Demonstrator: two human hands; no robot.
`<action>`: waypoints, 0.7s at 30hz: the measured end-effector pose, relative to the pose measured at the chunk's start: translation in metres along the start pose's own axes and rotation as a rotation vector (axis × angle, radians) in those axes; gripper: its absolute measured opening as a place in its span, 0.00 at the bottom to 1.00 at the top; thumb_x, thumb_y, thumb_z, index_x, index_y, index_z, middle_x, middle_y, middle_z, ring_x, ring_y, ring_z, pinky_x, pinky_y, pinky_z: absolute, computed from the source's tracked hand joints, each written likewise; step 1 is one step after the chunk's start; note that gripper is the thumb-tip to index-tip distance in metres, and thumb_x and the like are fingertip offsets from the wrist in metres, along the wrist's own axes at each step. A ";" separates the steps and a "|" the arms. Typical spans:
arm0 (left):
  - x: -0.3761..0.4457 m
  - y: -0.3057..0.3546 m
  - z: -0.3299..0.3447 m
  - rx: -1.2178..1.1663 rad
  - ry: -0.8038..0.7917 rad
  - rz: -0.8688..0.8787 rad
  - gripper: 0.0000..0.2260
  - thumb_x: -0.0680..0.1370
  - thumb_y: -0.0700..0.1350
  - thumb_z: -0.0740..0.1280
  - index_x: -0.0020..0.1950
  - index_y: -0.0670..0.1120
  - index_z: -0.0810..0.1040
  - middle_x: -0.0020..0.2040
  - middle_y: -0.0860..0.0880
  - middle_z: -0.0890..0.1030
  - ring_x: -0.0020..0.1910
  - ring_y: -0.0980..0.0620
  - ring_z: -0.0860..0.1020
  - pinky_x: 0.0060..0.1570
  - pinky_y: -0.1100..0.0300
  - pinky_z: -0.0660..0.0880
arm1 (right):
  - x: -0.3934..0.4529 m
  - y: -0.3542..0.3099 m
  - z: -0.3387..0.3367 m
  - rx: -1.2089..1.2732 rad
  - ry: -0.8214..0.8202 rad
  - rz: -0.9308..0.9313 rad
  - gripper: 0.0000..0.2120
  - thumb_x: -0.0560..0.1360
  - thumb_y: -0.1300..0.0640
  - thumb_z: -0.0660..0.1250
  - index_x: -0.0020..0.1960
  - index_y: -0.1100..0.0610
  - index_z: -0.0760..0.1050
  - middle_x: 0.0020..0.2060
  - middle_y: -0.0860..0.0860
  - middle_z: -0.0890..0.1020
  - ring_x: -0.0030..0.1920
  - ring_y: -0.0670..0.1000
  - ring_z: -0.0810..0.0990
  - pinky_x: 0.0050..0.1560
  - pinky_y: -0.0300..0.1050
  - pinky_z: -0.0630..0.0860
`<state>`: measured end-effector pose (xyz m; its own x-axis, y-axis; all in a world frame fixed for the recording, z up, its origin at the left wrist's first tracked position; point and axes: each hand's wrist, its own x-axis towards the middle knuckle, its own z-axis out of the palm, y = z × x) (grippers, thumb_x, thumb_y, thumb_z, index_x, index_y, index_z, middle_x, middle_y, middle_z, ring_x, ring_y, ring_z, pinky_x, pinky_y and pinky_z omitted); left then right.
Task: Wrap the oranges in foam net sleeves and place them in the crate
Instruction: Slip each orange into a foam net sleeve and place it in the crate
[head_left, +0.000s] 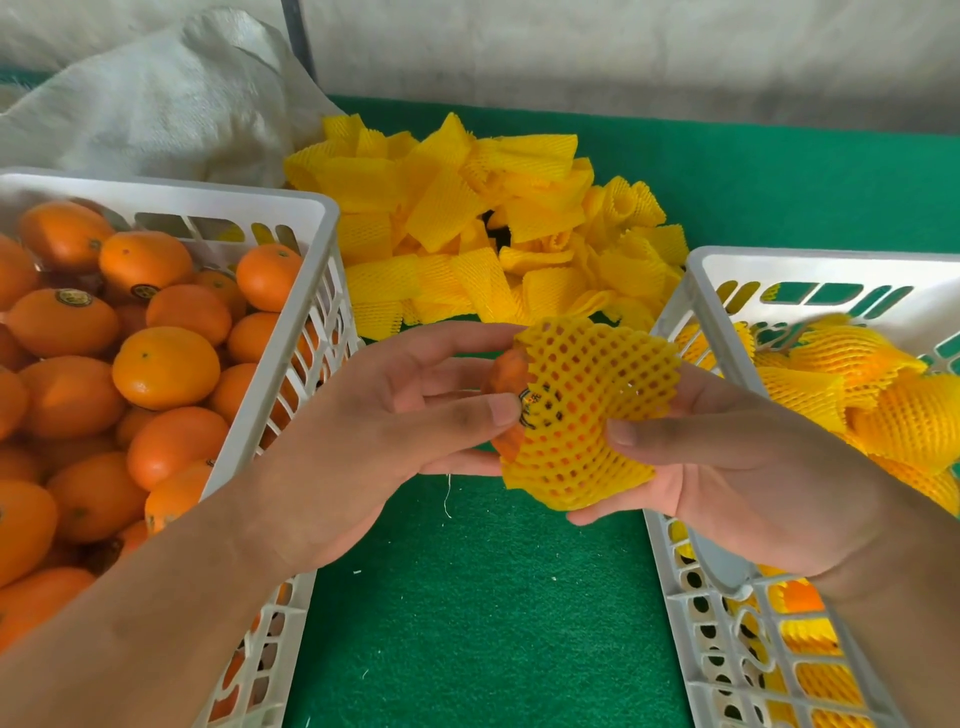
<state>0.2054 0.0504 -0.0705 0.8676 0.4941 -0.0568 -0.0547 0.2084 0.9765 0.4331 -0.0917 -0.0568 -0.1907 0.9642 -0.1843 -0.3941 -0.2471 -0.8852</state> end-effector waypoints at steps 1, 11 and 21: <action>-0.001 0.000 0.000 0.004 0.006 -0.002 0.21 0.77 0.45 0.74 0.71 0.50 0.80 0.65 0.41 0.84 0.63 0.38 0.83 0.58 0.45 0.83 | -0.001 0.000 -0.001 0.003 -0.002 0.007 0.24 0.79 0.64 0.66 0.75 0.58 0.74 0.69 0.64 0.80 0.66 0.67 0.82 0.58 0.61 0.82; 0.005 0.001 0.005 0.017 0.004 -0.107 0.25 0.76 0.40 0.72 0.74 0.51 0.76 0.65 0.41 0.83 0.64 0.38 0.83 0.60 0.40 0.82 | 0.002 0.006 -0.002 -0.009 0.000 0.041 0.20 0.83 0.59 0.66 0.75 0.57 0.74 0.70 0.62 0.79 0.69 0.65 0.80 0.65 0.64 0.79; -0.002 -0.006 0.007 0.526 0.076 -0.082 0.30 0.65 0.66 0.80 0.66 0.68 0.78 0.58 0.58 0.84 0.57 0.55 0.85 0.53 0.45 0.85 | 0.003 0.013 0.014 -0.434 0.049 0.148 0.16 0.82 0.58 0.69 0.69 0.49 0.80 0.66 0.49 0.84 0.68 0.52 0.82 0.71 0.47 0.76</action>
<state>0.2072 0.0419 -0.0742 0.8194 0.5576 -0.1331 0.2834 -0.1923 0.9395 0.4149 -0.0930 -0.0626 -0.1693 0.9277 -0.3328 0.0495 -0.3293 -0.9429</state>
